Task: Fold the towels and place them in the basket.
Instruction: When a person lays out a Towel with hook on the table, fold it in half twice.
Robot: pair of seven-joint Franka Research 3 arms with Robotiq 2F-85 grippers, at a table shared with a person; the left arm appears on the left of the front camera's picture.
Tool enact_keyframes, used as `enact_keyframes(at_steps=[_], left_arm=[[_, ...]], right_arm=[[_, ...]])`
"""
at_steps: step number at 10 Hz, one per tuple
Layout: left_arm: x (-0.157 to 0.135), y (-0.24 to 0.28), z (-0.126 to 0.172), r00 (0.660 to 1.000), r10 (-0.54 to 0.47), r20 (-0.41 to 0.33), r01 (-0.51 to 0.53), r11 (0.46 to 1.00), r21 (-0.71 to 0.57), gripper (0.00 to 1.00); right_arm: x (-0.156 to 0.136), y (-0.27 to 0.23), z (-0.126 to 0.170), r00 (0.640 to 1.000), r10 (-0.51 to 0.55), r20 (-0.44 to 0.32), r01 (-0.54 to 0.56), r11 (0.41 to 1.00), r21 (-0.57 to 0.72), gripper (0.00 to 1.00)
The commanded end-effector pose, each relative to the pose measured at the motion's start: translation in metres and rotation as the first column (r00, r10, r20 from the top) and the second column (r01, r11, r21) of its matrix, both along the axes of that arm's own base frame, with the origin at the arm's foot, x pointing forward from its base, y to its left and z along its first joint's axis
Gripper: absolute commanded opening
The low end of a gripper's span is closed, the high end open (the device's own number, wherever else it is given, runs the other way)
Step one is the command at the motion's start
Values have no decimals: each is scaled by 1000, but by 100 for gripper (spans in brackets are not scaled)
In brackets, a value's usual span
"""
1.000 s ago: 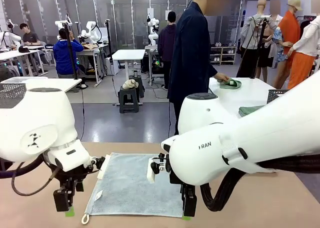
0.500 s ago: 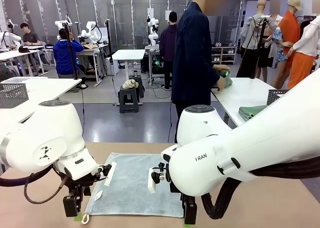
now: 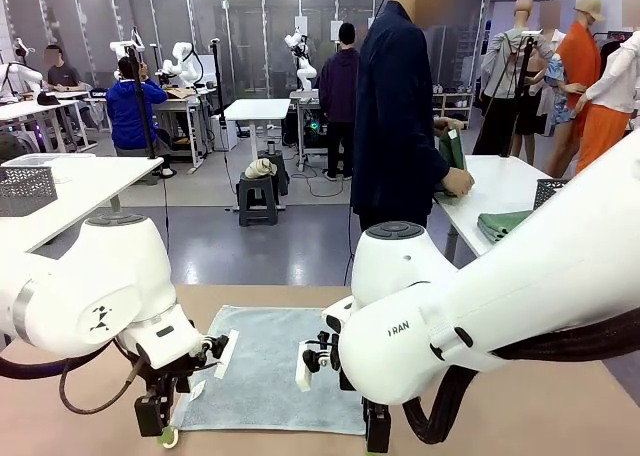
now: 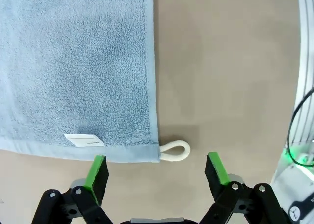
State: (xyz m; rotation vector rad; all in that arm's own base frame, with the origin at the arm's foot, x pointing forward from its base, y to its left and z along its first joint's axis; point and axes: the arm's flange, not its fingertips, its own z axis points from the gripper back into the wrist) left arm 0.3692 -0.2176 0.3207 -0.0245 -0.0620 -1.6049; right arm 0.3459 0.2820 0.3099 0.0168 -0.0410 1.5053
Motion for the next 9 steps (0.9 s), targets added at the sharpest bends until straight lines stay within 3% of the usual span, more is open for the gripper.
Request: enact_keyframes(at_steps=[1,9], left_arm=[[3,-1,-11,998,-36,48,35,999,18,100],[7,-5,-28,994,-76,72,74,997,29,100]], right_arm=[[2,3,-10,999,-33,30,33,999,-8,100],[6,3,-23,997,-46,66,47,999,1,100]])
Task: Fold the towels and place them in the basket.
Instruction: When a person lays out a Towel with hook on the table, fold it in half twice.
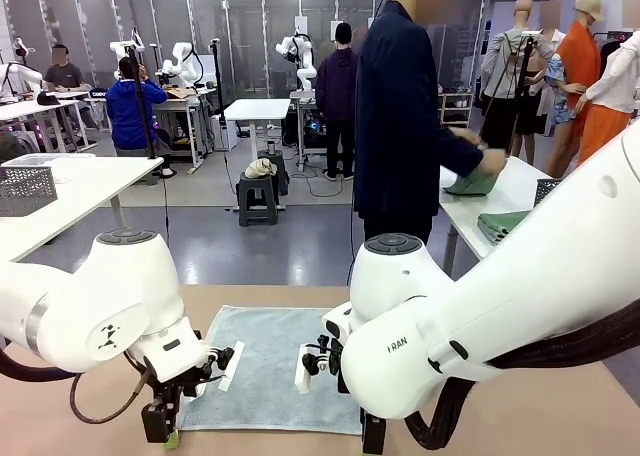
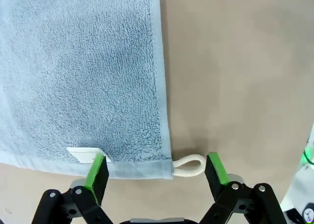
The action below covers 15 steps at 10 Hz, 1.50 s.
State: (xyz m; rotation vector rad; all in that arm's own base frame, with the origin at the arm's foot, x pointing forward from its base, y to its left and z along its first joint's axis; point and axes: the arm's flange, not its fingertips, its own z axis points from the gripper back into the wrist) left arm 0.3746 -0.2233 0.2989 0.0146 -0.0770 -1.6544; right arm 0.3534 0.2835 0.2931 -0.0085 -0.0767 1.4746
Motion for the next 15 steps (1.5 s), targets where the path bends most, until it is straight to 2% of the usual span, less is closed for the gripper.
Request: enact_keyframes(at_steps=[1,2,3,4,7,8,9,10,11,12,13,14,15], left_arm=[[2,1,-7,999,-28,40,28,1000,13,100],[3,1,-7,998,-38,44,37,999,33,80],[3,1,-7,998,-34,51,33,999,30,80],[4,1,-8,999,-27,43,26,999,24,61],[5,2,-9,999,-27,45,26,999,27,61],[6,1,-9,999,-27,46,25,999,28,57],[6,0,-8,998,-30,47,28,999,33,41],[6,0,-8,999,-30,45,29,999,33,38],[6,-1,-6,999,-31,42,29,999,35,22],[7,-2,-6,999,-32,40,30,999,34,18],[7,-2,-6,999,-32,38,31,999,34,2],[7,-4,-5,999,-33,40,32,999,35,0],[7,-4,-4,998,-34,43,32,999,36,0]], right_arm=[[-1,1,-7,1000,-14,26,14,1000,-6,100],[-1,1,-7,1000,-2,12,2,1000,-2,80],[-1,2,-6,1000,2,25,-2,1000,-2,80],[-1,2,-6,1000,-4,26,4,1000,-3,80],[0,0,-7,999,-13,33,13,1000,-13,80],[0,0,-7,999,-11,33,12,1000,-14,74],[0,0,-6,999,-16,30,17,1000,-14,60],[0,0,-5,999,-19,28,19,1000,-16,54],[1,1,-4,999,-20,28,21,1000,-15,40],[1,2,-3,999,-22,26,22,1000,-16,54],[1,2,-3,999,-22,28,22,1000,-17,20],[1,2,-3,999,-19,34,20,1000,-20,34],[1,1,-2,999,-18,41,19,1000,-20,0]])
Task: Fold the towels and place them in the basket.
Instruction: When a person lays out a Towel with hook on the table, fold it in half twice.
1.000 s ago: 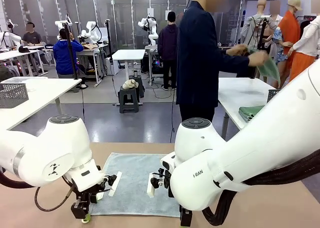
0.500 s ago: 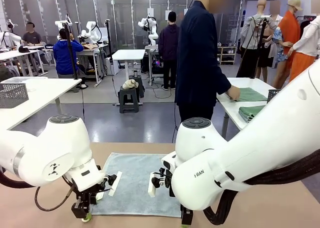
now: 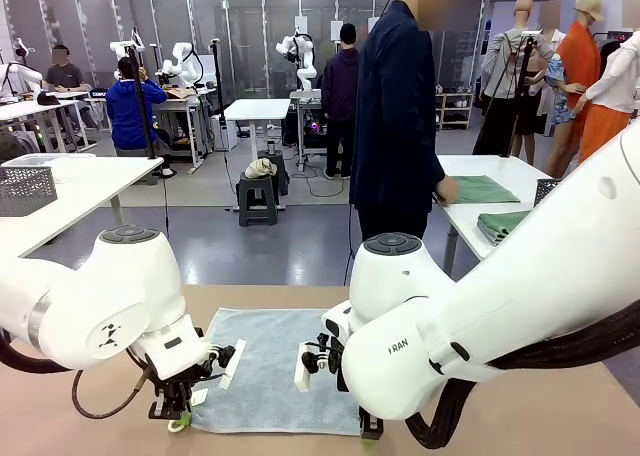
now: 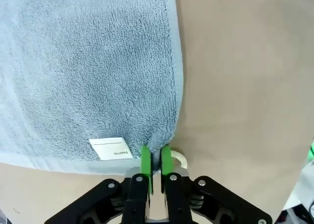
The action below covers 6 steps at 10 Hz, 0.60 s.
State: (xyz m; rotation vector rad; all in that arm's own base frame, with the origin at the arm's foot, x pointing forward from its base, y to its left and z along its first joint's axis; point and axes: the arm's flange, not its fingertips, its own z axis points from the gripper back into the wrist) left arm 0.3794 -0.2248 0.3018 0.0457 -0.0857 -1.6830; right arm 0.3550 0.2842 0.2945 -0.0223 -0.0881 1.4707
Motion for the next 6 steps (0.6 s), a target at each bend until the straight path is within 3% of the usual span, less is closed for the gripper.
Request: enact_keyframes(at_steps=[1,2,6], left_arm=[[2,-3,-6,1000,-5,20,4,1000,21,0],[2,-2,-6,1000,-4,21,4,1000,23,0],[2,1,-3,999,9,41,-10,1000,22,0]], right_arm=[[-1,1,-2,1000,-12,29,13,1000,-18,14],[-1,1,-1,999,-8,33,9,1000,-18,0],[0,2,6,999,13,46,-12,1000,-23,0]])
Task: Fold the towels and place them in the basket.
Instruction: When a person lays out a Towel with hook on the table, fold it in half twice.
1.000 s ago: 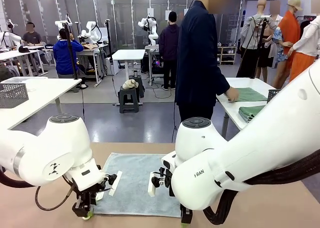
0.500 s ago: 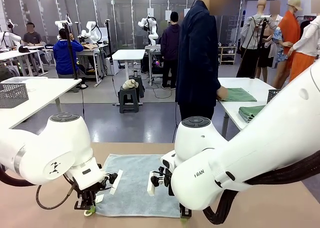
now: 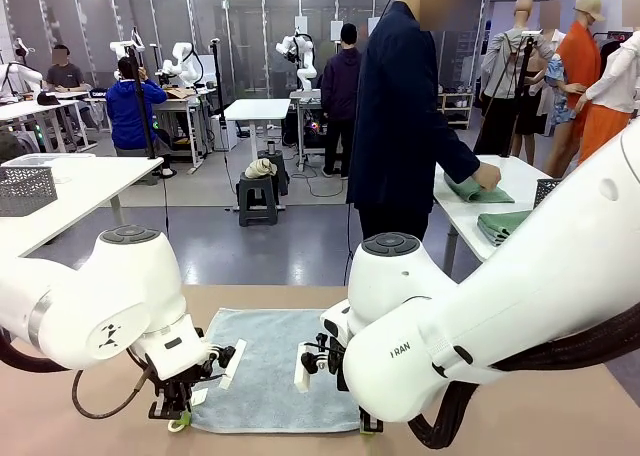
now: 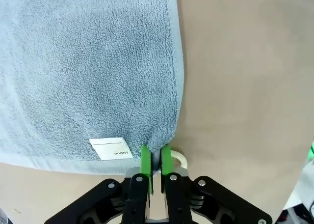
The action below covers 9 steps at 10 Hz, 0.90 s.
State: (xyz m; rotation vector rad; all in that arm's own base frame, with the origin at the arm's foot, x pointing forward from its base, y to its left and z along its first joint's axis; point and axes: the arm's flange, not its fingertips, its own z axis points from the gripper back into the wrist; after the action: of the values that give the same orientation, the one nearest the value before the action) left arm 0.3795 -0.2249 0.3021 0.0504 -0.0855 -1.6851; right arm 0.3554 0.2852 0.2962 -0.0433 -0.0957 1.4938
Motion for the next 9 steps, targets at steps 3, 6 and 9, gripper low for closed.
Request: enact_keyframes(at_steps=[3,6,9], left_arm=[[0,0,0,1000,0,0,0,1000,0,0],[-6,2,10,1000,-3,-3,3,1000,5,10],[-7,1,33,1000,20,-5,-20,1000,13,10]], right_arm=[[0,0,0,1000,0,0,0,1000,0,0],[-3,0,0,999,37,-19,-38,999,-5,5],[4,4,15,997,68,-22,-69,997,-22,5]])
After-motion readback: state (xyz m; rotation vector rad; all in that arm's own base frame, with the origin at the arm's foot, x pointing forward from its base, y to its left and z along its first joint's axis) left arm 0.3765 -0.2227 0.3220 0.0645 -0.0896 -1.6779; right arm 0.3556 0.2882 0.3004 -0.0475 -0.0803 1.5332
